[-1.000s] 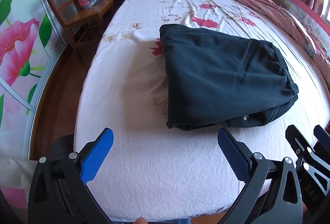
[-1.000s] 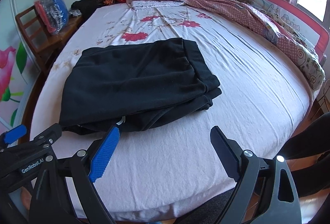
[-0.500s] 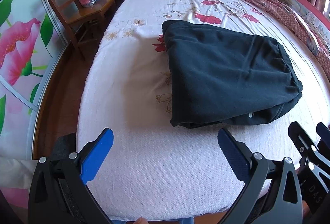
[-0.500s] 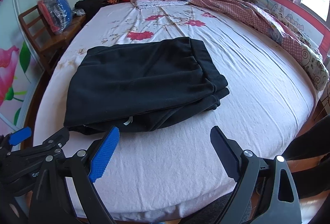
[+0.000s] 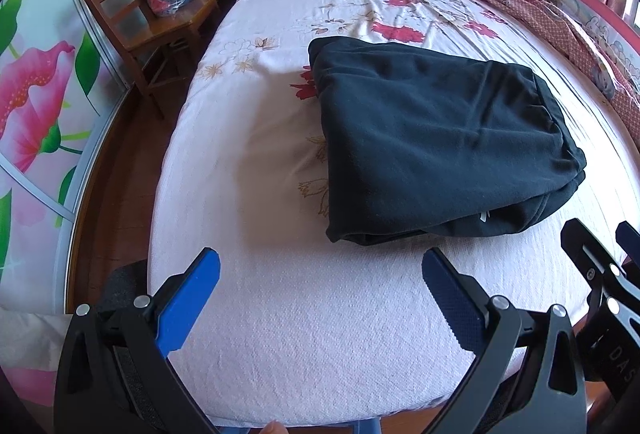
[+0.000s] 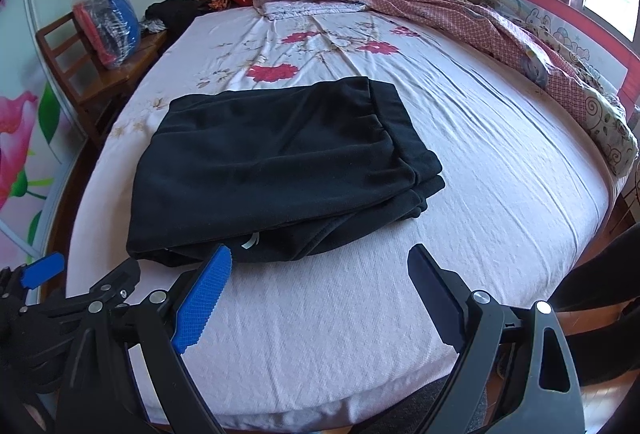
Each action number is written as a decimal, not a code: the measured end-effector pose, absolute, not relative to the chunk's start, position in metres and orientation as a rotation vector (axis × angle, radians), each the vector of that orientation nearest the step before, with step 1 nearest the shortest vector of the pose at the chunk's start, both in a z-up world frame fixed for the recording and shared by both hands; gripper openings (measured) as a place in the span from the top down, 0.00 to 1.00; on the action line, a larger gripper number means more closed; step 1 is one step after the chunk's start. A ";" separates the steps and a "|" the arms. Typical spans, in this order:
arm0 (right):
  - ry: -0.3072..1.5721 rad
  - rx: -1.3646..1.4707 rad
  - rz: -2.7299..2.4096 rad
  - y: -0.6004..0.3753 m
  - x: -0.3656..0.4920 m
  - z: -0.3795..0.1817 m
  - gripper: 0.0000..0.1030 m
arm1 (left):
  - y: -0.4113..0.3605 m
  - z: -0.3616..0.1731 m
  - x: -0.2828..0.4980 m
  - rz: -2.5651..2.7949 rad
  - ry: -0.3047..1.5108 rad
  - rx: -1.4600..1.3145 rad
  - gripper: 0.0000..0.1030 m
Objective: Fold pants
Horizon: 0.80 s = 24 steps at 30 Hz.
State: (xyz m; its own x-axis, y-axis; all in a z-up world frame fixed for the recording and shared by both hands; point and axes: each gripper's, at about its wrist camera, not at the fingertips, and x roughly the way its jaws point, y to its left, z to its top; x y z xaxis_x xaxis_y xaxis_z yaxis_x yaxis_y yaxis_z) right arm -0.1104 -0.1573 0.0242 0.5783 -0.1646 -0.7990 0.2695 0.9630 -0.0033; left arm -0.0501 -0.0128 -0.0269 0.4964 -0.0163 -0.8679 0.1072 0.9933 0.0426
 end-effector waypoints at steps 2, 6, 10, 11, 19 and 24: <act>0.918 0.125 -0.254 -0.158 -0.110 0.025 0.13 | -0.013 -0.026 -0.050 -0.079 1.049 0.091 0.02; 0.916 0.126 -0.248 -0.158 -0.110 0.027 0.13 | -0.013 -0.025 -0.051 -0.078 1.046 0.097 0.02; 0.913 0.128 -0.251 -0.159 -0.110 0.028 0.13 | -0.013 -0.025 -0.051 -0.080 1.044 0.097 0.02; 0.913 0.126 -0.256 -0.159 -0.110 0.029 0.13 | -0.013 -0.024 -0.051 -0.083 1.043 0.095 0.02; 0.914 0.121 -0.251 -0.158 -0.109 0.029 0.13 | -0.013 -0.025 -0.051 -0.084 1.049 0.100 0.02; 0.912 0.127 -0.254 -0.159 -0.109 0.029 0.13 | -0.014 -0.025 -0.051 -0.086 1.045 0.104 0.02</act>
